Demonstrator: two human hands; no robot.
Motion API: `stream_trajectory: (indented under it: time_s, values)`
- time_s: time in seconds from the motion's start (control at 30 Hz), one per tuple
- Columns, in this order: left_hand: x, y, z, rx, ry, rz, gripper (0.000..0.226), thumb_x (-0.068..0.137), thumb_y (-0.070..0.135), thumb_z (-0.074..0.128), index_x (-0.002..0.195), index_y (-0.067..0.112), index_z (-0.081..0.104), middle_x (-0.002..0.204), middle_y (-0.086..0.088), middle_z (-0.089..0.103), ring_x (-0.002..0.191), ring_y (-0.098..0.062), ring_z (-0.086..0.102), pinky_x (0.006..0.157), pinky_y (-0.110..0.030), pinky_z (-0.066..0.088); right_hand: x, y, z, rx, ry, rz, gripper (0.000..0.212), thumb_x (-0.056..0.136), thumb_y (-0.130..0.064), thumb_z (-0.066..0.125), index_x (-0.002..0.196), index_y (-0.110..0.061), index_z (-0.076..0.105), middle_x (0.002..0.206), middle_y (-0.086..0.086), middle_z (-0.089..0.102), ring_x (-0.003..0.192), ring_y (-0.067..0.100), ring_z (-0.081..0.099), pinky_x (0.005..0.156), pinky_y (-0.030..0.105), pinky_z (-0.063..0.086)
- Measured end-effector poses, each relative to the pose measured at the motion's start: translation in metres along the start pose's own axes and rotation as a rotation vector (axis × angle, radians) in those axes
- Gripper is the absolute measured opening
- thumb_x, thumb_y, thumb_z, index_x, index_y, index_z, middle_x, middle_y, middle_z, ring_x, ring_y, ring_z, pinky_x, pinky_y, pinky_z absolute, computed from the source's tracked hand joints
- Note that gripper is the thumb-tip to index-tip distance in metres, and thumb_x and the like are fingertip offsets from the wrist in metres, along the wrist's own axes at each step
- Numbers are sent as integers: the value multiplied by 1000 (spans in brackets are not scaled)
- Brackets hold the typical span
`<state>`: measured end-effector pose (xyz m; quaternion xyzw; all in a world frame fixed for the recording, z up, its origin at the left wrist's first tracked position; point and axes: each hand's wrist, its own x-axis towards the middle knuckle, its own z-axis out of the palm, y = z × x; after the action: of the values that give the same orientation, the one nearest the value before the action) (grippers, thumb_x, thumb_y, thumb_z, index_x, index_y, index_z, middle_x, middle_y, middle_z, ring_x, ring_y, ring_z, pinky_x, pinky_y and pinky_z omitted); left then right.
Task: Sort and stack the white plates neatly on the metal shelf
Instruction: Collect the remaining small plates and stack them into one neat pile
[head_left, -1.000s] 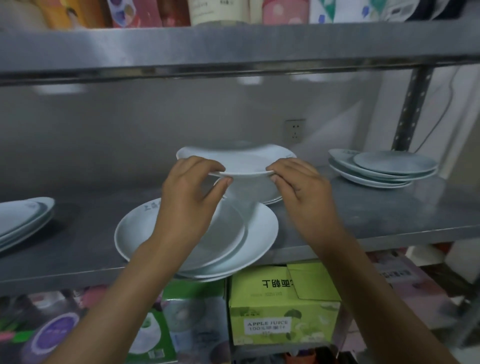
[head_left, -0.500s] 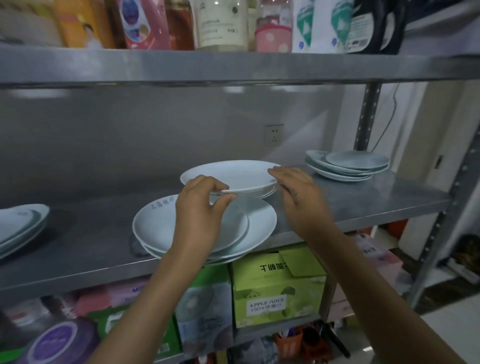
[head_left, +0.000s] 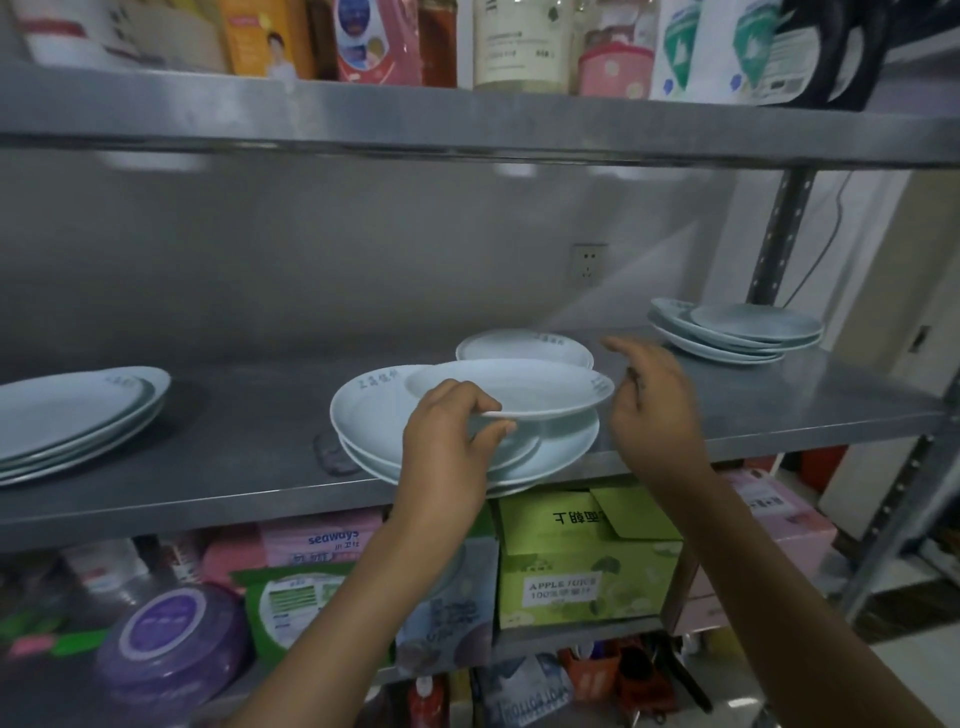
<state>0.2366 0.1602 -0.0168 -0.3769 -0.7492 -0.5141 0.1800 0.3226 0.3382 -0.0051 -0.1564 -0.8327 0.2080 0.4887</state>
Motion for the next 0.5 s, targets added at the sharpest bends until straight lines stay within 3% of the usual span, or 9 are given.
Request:
stream_trajectory:
  time_s: [0.2, 0.27, 0.3, 0.33, 0.4, 0.5]
  values:
    - [-12, -2, -6, 10, -70, -30, 17, 78, 17, 76, 74, 20, 60, 82, 11, 59, 82, -1, 52, 71, -21, 44, 0, 0, 8, 23, 2, 80, 56, 82, 9, 39, 123, -24, 56, 112, -13, 48, 109, 14, 50, 99, 34, 43]
    - [-12, -2, -9, -3, -98, -46, 20, 78, 18, 76, 70, 21, 58, 82, 10, 60, 81, -1, 52, 81, -24, 44, 1, 1, 10, 45, -5, 125, 60, 80, 11, 38, 123, -27, 56, 113, -14, 47, 112, 15, 51, 103, 37, 42]
    - [-11, -2, -11, 19, -119, -54, 22, 78, 19, 75, 68, 22, 56, 82, 9, 61, 80, 1, 51, 96, -28, 38, 1, 1, 11, 54, -6, 138, 61, 79, 12, 37, 122, -26, 56, 114, -15, 47, 114, 15, 51, 104, 38, 42]
    - [-11, -1, -12, 63, -148, -62, 24, 80, 19, 74, 67, 25, 54, 83, 9, 62, 79, 3, 49, 110, -36, 21, 1, 0, 13, 59, -8, 147, 62, 78, 13, 37, 122, -26, 57, 114, -15, 47, 115, 16, 51, 104, 38, 42]
    - [-11, 1, -15, 121, -227, -65, 23, 83, 19, 71, 67, 26, 55, 83, 9, 65, 77, 8, 47, 114, -40, -9, 1, 0, 15, 54, -17, 172, 64, 77, 14, 36, 122, -27, 57, 115, -15, 48, 116, 17, 51, 104, 38, 42]
    - [-13, 2, -18, 106, -314, -48, 13, 85, 21, 69, 75, 23, 60, 89, 7, 68, 78, 5, 46, 116, -36, -7, 1, -1, 16, 50, -26, 198, 67, 76, 15, 36, 122, -28, 57, 117, -13, 48, 115, 18, 51, 102, 35, 43]
